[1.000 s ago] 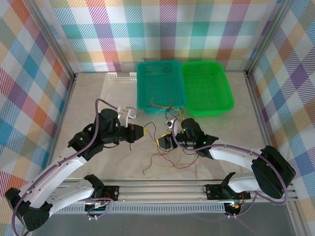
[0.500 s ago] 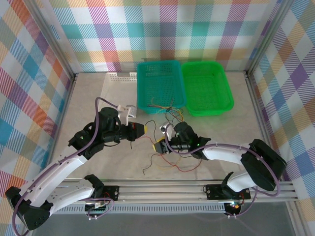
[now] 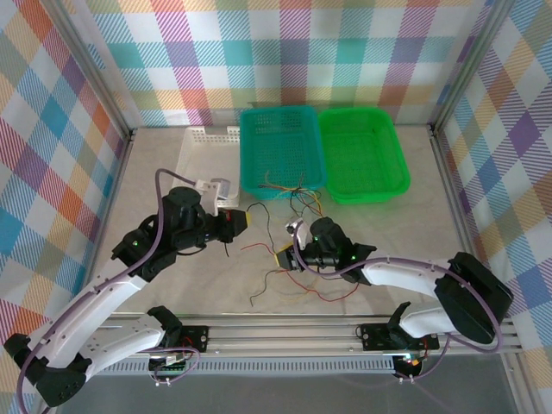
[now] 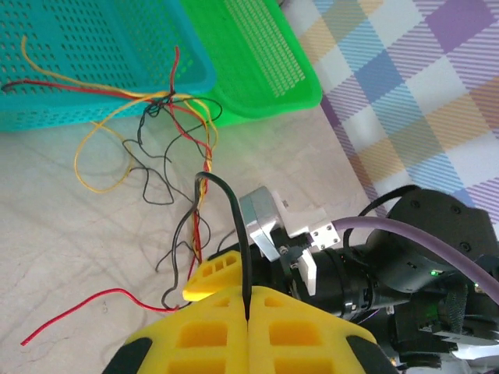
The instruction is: Untangle the cables
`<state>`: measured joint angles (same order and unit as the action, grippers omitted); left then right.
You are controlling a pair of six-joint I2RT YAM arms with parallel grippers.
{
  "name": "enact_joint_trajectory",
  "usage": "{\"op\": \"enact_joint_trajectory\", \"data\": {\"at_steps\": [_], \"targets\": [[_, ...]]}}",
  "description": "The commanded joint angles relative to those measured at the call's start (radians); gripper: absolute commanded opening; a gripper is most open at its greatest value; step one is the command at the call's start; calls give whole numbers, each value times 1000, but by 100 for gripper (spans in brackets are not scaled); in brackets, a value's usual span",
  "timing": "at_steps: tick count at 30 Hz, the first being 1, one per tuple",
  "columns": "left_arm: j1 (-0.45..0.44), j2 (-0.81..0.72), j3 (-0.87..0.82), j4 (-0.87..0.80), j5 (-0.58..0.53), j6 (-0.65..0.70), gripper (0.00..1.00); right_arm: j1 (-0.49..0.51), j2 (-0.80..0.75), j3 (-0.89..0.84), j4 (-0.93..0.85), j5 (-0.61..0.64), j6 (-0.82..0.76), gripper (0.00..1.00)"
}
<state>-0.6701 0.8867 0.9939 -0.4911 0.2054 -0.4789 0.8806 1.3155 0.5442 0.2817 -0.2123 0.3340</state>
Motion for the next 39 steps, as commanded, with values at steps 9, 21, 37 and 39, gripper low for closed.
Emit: {"op": "enact_joint_trajectory", "data": {"at_steps": [9,21,37,39], "targets": [[-3,-38,43,119,-75,-34,0,26,-49,-82,30,21,20,46],[-3,-4,98,135,-97,-26,0,128,74,-76,-16,268,21,47],[0,-12,227,41,-168,66,0,184,229,49,-105,416,3,12],[2,-12,271,19,-192,102,0,183,203,29,-89,405,5,6]]}}
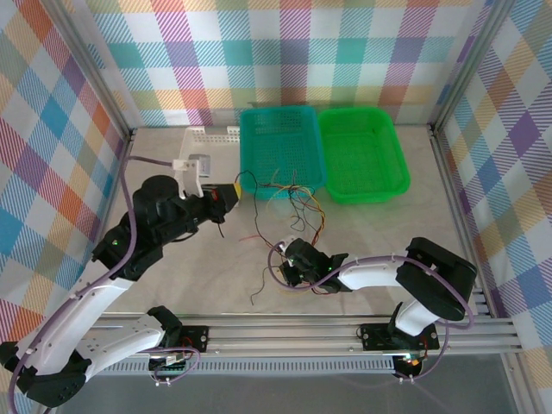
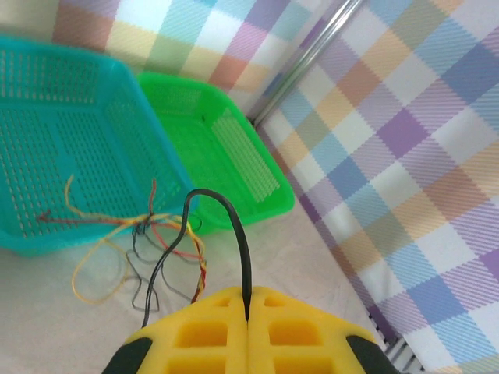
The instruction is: Untangle the cables
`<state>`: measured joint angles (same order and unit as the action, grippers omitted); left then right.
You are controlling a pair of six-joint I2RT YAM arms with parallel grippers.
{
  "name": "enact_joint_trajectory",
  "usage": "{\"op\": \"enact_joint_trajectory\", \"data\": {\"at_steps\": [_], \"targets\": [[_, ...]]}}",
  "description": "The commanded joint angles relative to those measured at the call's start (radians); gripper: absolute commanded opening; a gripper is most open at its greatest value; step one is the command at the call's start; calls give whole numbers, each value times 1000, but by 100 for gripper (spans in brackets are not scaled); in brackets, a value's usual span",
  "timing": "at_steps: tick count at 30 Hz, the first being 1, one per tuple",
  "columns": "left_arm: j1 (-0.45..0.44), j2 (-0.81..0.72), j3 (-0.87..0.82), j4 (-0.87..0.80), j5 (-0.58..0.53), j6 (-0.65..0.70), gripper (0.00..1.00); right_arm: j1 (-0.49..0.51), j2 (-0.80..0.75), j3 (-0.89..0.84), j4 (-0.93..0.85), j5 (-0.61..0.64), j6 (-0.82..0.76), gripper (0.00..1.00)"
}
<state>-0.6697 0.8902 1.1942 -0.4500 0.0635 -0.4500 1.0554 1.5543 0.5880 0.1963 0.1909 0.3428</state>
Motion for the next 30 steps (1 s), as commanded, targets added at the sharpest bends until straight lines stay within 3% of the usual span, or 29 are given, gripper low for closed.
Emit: {"op": "enact_joint_trajectory", "data": {"at_steps": [1,9,13,19,24,30], "targets": [[4,-14,96,-35,-63,92,0,9,-49,-25,1,-5,-5,2],[18,28,245,-95,-199,255,0,8,-139,-95,47,-75,4,0],[39,58,318,-65,-323,332,0,8,-179,-121,49,-96,4,0],[53,139,474,-35,-346,388,0,8,-222,-134,27,-123,21,0],[72,199,486,5,-402,462,0,8,-447,-154,-19,-127,21,0],[127,264,476,39,-420,476,0,6,-773,-85,-230,-121,-15,0]]}}
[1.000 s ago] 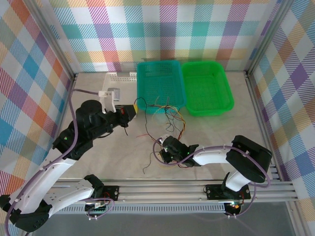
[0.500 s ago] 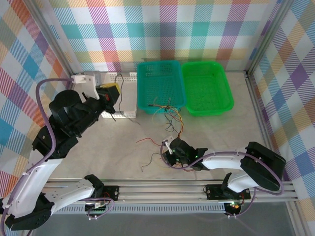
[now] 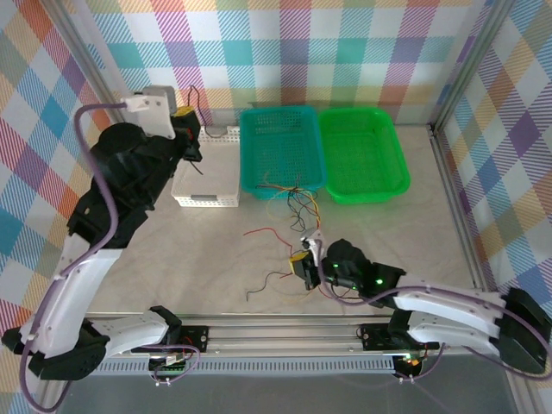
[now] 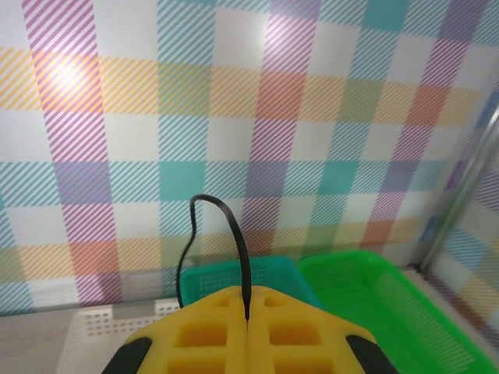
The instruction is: Untangle the cables
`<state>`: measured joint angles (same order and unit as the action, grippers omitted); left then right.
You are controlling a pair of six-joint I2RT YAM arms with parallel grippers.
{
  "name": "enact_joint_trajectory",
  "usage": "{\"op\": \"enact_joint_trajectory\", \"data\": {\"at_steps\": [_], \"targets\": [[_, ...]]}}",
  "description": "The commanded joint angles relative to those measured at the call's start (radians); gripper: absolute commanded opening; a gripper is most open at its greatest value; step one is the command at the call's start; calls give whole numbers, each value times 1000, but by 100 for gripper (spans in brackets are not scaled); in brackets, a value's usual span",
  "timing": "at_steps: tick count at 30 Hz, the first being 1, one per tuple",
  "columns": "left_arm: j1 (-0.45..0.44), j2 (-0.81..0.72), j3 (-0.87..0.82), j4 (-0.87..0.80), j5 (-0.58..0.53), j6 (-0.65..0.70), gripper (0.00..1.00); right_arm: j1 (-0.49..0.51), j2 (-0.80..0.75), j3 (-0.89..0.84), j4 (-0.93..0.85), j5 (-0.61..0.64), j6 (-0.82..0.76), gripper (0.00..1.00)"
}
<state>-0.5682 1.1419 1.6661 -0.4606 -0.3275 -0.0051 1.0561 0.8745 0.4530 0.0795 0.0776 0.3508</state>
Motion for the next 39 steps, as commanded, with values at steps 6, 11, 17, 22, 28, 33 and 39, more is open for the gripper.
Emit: {"op": "enact_joint_trajectory", "data": {"at_steps": [6,11,17,22,28,33,39], "targets": [[74,31,-37,72,-40,8,0,5,-290,184,-312,23,-64,0],[102,34,-78,77,-93,5,0,6,-332,309,-410,41,-81,0],[133,29,-151,125,-125,19,0,6,-262,430,-480,62,-85,0],[140,72,-168,158,-153,53,0,5,-197,529,-517,75,-78,0],[161,156,-174,174,-183,77,0,6,-161,618,-552,118,-87,0],[193,202,-205,172,-182,29,0,5,-141,661,-581,116,-80,0],[220,292,-215,169,-167,-4,0,6,-161,656,-576,88,-70,0]]}}
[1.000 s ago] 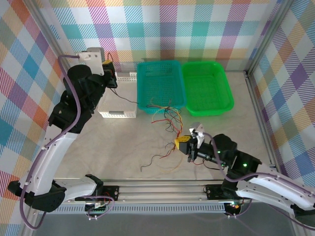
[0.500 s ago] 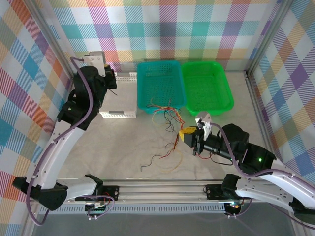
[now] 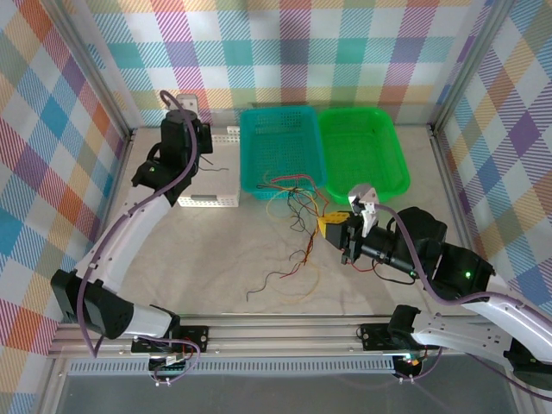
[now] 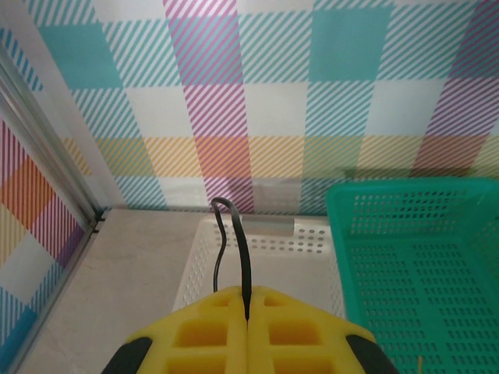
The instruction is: Untangle the cables
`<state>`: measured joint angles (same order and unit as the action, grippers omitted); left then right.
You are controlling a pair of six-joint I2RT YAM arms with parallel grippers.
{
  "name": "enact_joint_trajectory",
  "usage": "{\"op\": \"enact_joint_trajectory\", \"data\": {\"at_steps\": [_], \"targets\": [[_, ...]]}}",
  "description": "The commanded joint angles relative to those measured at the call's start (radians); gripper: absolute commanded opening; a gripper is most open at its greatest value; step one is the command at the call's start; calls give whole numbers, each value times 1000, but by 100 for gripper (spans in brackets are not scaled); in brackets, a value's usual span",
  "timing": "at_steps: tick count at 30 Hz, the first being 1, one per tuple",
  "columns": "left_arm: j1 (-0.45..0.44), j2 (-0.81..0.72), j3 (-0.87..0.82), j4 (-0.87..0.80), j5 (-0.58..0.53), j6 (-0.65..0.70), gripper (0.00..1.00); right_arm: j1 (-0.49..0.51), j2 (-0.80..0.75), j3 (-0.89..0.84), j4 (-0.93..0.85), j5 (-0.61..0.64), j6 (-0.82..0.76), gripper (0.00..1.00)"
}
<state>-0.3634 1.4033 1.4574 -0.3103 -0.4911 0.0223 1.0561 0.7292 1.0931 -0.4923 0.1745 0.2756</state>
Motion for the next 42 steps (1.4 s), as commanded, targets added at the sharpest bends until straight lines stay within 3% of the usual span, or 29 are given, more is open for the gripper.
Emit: {"op": "enact_joint_trajectory", "data": {"at_steps": [1,14,19,26,38,42], "targets": [[18,53,1,13,3,-37,0,6,-22,14,-6,-4,6,0],[42,323,24,-76,55,-167,0,5,-83,-1,-40,-7,37,0],[98,406,35,-122,139,-266,0,5,-85,-2,-52,-17,44,0],[125,543,127,-233,234,-305,0,6,-87,-22,-39,-25,50,0],[136,715,249,-361,252,-358,0,5,-89,-53,-28,-46,68,0],[138,732,275,-375,256,-360,5,6,-85,-55,-28,-51,67,0]]}}
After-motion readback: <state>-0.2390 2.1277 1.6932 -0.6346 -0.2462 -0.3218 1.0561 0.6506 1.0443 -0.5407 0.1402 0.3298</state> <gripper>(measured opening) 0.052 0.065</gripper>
